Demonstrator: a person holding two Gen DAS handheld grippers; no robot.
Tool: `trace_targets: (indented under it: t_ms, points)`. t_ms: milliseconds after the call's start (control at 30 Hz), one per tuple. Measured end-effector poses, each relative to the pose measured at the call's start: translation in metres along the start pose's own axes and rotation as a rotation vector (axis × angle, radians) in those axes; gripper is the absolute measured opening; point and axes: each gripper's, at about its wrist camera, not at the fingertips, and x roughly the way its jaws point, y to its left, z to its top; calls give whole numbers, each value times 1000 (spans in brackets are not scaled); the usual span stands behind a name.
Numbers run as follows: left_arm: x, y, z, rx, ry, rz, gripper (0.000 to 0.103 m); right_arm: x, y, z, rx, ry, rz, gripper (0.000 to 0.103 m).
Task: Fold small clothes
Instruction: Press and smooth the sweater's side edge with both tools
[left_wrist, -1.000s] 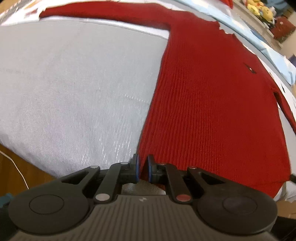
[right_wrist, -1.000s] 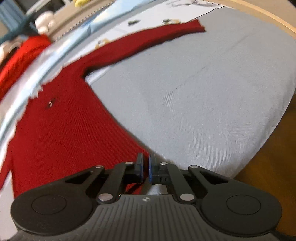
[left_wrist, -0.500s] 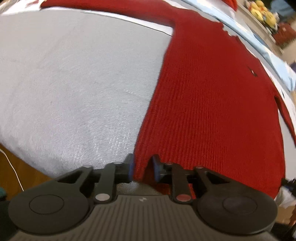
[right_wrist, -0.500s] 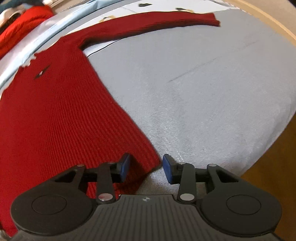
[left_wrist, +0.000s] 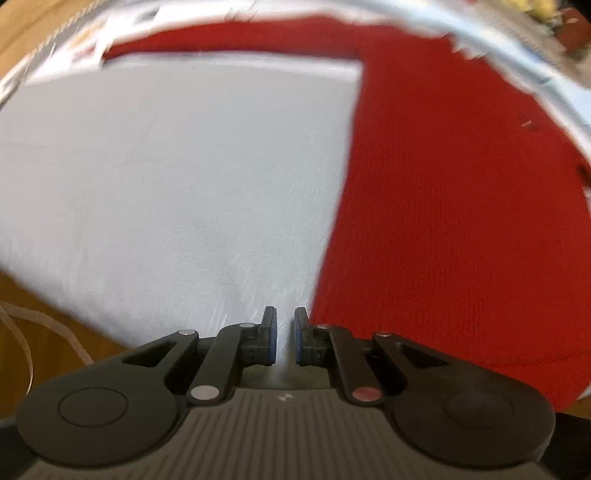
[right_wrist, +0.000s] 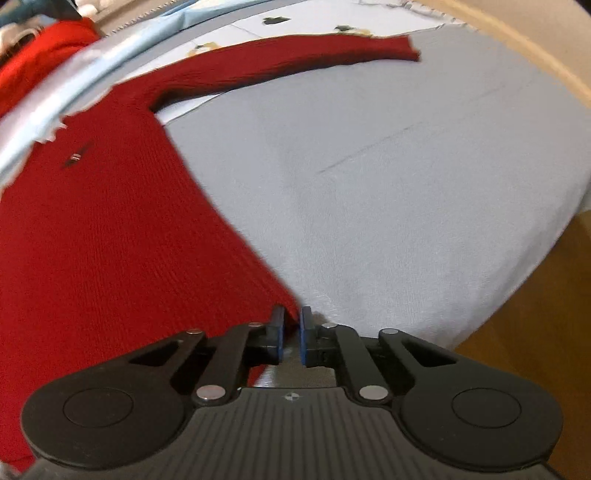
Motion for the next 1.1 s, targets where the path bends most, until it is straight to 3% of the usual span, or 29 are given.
trace_targets:
  t_ms: [67, 133, 200, 267, 300, 467, 567, 633, 733, 800, 1000, 1100]
  points:
    - [-10, -8, 2, 37, -59, -64, 14, -14, 7, 3, -51, -96, 17, 14]
    - [-8, -13, 2, 52, -58, -93, 16, -18, 17, 2, -104, -125, 79, 18]
    - [7, -15, 0, 38, 8, -101, 20, -11, 20, -1, -116, -79, 120, 26]
    - [21, -15, -3, 41, 76, -78, 21, 10, 21, -9, -115, 61, 131, 31]
    - [20, -16, -2, 57, 61, -65, 21, 19, 22, -13, -119, 115, 119, 31]
    - [3, -23, 2, 94, -15, -83, 32, 11, 30, -13, -151, 41, 113, 34]
    - [18, -27, -1, 116, 55, -71, 37, 17, 33, -18, -182, 80, 98, 36]
    - [17, -30, 0, 114, 40, -60, 37, 19, 40, -14, -198, 78, 84, 37]
    - [2, -35, 6, 85, -39, -102, 38, 4, 45, -11, -202, 14, 120, 37]
    - [-11, -39, 10, 79, -112, -112, 46, -6, 44, -9, -192, -35, 161, 39]
    - [-35, -57, 21, 48, -279, -102, 50, -19, 53, 2, -179, -139, 200, 42]
    - [-53, -79, 27, 82, -376, -76, 52, -26, 57, 5, -164, -202, 213, 42]
